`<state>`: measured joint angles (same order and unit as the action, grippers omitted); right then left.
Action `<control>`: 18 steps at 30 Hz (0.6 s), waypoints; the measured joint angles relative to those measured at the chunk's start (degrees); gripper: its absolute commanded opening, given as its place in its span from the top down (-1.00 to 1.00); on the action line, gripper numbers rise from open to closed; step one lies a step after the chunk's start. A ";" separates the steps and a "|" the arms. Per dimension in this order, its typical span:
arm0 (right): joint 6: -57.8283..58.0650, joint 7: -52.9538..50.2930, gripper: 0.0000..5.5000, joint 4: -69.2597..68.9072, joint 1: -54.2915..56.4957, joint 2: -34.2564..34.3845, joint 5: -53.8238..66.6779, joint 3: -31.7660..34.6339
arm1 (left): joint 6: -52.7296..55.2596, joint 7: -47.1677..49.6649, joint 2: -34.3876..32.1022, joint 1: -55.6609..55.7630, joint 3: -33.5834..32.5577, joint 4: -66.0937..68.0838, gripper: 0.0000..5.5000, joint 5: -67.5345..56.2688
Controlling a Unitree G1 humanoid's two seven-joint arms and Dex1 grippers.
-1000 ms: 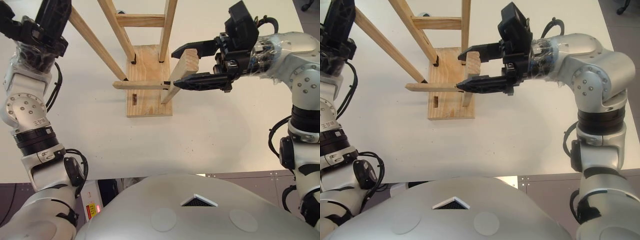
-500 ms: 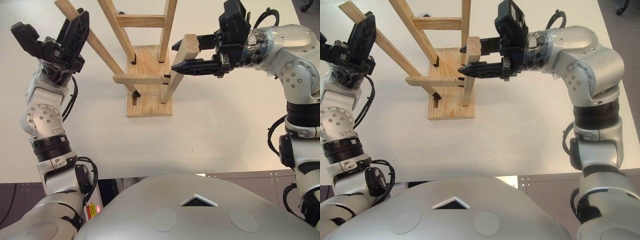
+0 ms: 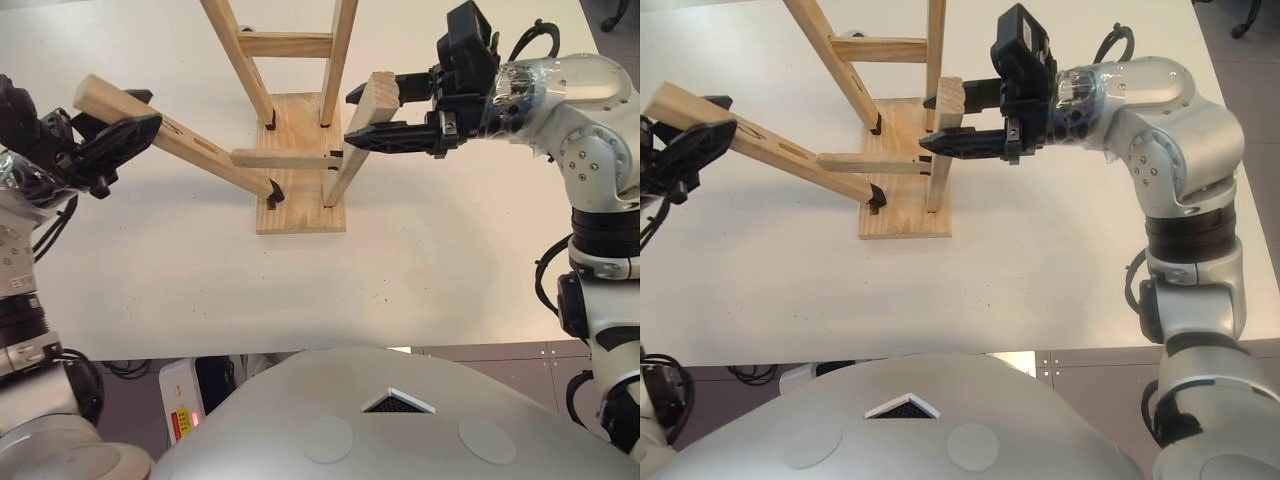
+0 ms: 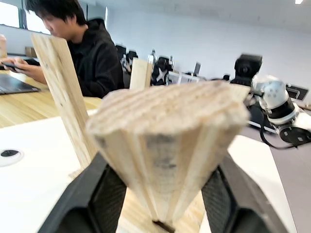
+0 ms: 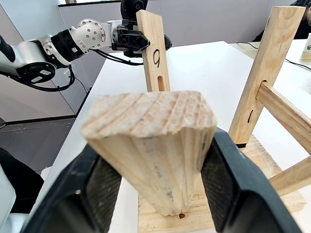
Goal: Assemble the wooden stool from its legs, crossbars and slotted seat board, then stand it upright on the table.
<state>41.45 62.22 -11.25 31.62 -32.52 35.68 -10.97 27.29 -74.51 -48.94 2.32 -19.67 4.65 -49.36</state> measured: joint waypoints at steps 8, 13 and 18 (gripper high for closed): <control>-0.22 -1.30 0.21 -2.66 -2.07 -0.04 0.02 0.32 | -2.76 -9.09 -9.29 4.41 5.53 2.22 0.27 7.81; -0.63 -2.05 0.21 -4.22 -3.13 -0.05 -0.03 0.27 | -4.57 -13.75 -12.53 9.52 9.26 4.37 0.27 12.17; -0.74 -2.55 0.21 -4.94 -3.59 -0.04 0.04 0.27 | -6.32 -17.44 -15.47 11.89 12.05 7.50 0.27 15.72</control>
<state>40.71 59.68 -16.19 28.03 -32.56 35.72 -10.70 20.97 -91.95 -64.41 14.21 -7.62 12.14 -33.64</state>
